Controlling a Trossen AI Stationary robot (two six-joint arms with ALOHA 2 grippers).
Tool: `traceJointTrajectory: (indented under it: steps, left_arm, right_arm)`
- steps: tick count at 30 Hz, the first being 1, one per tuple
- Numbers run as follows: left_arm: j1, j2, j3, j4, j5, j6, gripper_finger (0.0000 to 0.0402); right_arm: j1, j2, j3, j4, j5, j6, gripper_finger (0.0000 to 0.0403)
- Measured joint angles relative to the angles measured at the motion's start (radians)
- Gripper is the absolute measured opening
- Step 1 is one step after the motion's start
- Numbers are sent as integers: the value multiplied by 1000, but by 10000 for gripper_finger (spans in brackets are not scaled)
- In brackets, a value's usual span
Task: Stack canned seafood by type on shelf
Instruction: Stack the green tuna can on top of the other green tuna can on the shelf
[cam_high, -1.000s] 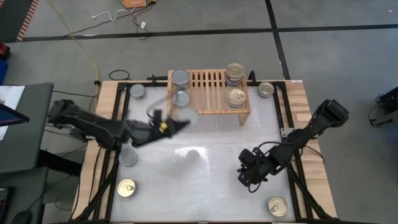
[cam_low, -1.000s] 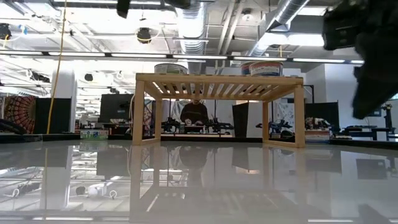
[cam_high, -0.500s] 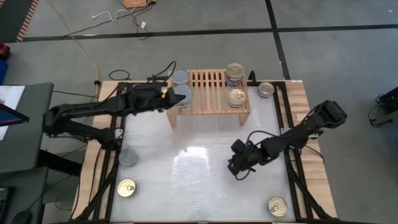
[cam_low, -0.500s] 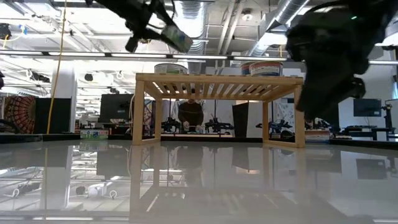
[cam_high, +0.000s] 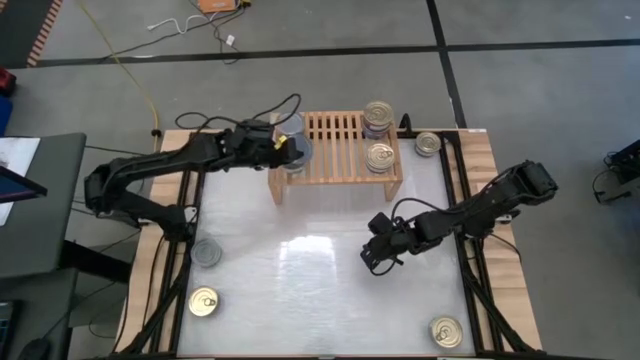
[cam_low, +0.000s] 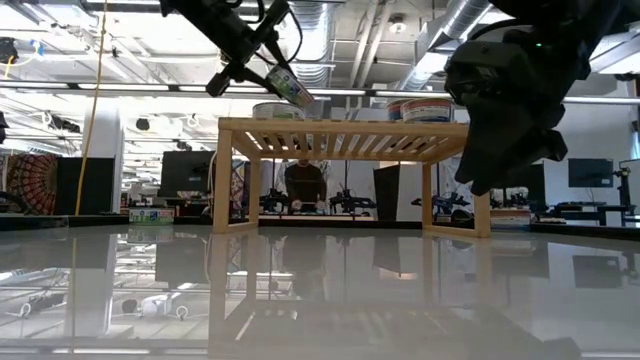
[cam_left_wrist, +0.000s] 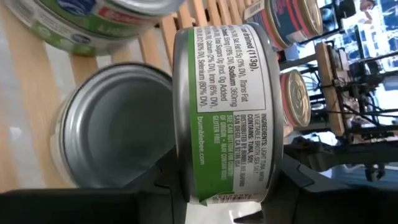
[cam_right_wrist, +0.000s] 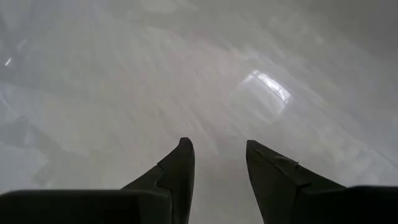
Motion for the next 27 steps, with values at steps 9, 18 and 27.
traceJointTrajectory:
  steps: [9,18,27]
  left_arm:
    - [-3,0,0,-3,-5,-11,151]
    - [-13,0,0,-3,30,3,152]
    - [-13,0,0,-13,35,-2,155]
  right_arm:
    - [0,0,0,-1,0,0,169]
    - [7,0,0,-1,-2,0,169]
    - [31,0,0,0,-3,0,169]
